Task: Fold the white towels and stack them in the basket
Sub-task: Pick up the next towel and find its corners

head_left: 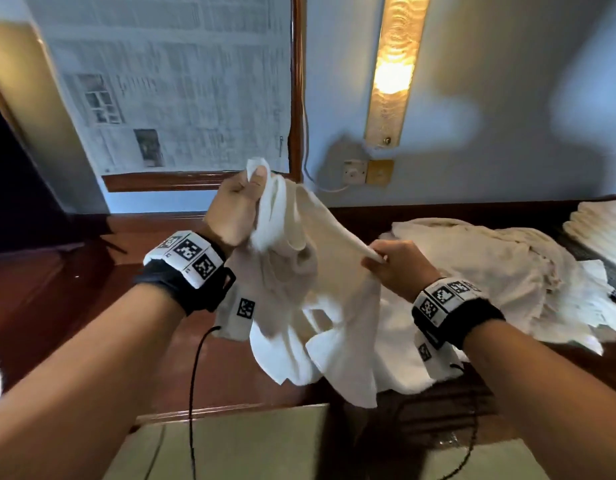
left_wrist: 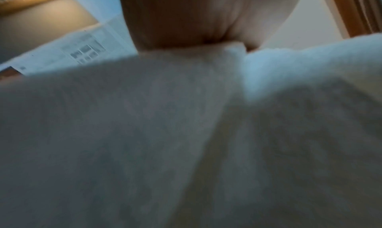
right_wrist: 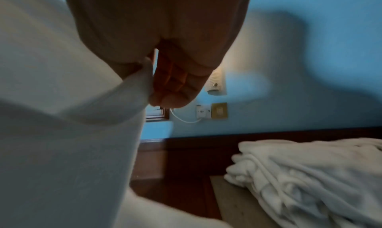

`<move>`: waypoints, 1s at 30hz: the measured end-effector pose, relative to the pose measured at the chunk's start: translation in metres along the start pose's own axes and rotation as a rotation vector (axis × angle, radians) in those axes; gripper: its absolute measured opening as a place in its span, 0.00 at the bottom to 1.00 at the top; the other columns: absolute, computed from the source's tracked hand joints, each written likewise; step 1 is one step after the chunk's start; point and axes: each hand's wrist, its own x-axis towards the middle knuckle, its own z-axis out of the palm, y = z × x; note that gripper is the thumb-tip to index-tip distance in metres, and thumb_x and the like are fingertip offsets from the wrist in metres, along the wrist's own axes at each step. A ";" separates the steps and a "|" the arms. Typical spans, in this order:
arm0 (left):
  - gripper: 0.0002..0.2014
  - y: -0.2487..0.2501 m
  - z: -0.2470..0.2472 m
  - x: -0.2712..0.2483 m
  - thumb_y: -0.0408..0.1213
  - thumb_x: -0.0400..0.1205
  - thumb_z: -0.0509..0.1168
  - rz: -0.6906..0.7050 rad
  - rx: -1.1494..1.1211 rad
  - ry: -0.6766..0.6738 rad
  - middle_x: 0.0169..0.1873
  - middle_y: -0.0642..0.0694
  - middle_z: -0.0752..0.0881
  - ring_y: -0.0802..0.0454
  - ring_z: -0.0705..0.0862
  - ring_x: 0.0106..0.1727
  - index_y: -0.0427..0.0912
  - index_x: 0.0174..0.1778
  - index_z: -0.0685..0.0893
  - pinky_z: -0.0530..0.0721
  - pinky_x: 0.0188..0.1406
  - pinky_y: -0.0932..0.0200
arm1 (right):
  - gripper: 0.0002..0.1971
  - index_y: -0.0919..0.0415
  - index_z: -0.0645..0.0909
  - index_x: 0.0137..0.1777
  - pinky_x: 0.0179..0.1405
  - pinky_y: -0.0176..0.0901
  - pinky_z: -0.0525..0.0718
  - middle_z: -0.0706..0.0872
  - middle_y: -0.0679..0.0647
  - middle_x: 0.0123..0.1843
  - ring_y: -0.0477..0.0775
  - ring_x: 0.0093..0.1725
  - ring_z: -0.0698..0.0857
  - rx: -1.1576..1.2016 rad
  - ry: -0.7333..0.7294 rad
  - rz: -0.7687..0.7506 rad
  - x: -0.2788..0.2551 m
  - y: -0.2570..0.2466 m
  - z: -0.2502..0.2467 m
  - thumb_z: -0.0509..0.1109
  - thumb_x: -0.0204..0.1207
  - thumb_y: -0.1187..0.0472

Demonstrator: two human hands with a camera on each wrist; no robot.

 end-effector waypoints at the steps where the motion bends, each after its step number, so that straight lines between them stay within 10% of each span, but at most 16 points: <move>1: 0.31 0.000 -0.017 -0.009 0.62 0.84 0.62 -0.021 -0.002 0.015 0.36 0.35 0.80 0.45 0.78 0.37 0.30 0.43 0.82 0.72 0.40 0.52 | 0.07 0.62 0.85 0.40 0.39 0.51 0.79 0.87 0.61 0.37 0.67 0.41 0.85 -0.007 -0.019 0.040 -0.013 0.001 0.010 0.74 0.77 0.58; 10: 0.24 0.002 -0.095 -0.092 0.46 0.91 0.58 -0.059 0.027 -0.002 0.22 0.49 0.80 0.53 0.76 0.25 0.45 0.27 0.78 0.71 0.26 0.62 | 0.11 0.46 0.83 0.38 0.45 0.51 0.84 0.89 0.52 0.39 0.59 0.44 0.87 0.346 0.013 0.202 -0.039 -0.090 0.029 0.66 0.69 0.65; 14: 0.23 -0.003 -0.093 -0.113 0.50 0.90 0.61 -0.126 -0.030 -0.050 0.29 0.37 0.80 0.47 0.77 0.30 0.36 0.34 0.80 0.72 0.35 0.57 | 0.12 0.56 0.86 0.41 0.44 0.47 0.84 0.89 0.51 0.39 0.55 0.41 0.87 0.497 0.039 -0.149 -0.028 -0.177 0.016 0.60 0.69 0.63; 18: 0.24 0.001 -0.083 -0.129 0.42 0.91 0.58 -0.170 -0.125 -0.046 0.12 0.54 0.73 0.61 0.67 0.12 0.42 0.27 0.72 0.62 0.13 0.67 | 0.16 0.68 0.79 0.30 0.29 0.52 0.78 0.81 0.59 0.27 0.56 0.28 0.79 0.344 0.159 -0.391 -0.023 -0.212 0.006 0.64 0.73 0.55; 22: 0.21 0.004 -0.096 -0.133 0.44 0.91 0.57 -0.129 -0.111 -0.025 0.21 0.53 0.85 0.62 0.82 0.23 0.40 0.34 0.83 0.77 0.24 0.70 | 0.30 0.64 0.72 0.25 0.27 0.48 0.68 0.72 0.57 0.23 0.45 0.26 0.66 0.367 0.044 -0.264 -0.040 -0.207 -0.004 0.70 0.71 0.37; 26: 0.22 0.005 -0.101 -0.126 0.54 0.87 0.63 -0.128 -0.185 -0.014 0.31 0.44 0.87 0.48 0.84 0.34 0.38 0.37 0.82 0.80 0.40 0.57 | 0.16 0.53 0.80 0.28 0.29 0.39 0.73 0.80 0.46 0.26 0.44 0.26 0.75 0.254 -0.233 -0.164 -0.069 -0.190 0.008 0.80 0.70 0.50; 30: 0.16 0.013 -0.093 -0.125 0.39 0.90 0.55 -0.044 -0.190 0.019 0.28 0.56 0.82 0.54 0.79 0.33 0.47 0.36 0.76 0.75 0.44 0.55 | 0.12 0.57 0.83 0.30 0.39 0.45 0.75 0.82 0.55 0.37 0.50 0.33 0.77 0.236 -0.269 -0.031 -0.087 -0.154 0.026 0.78 0.74 0.58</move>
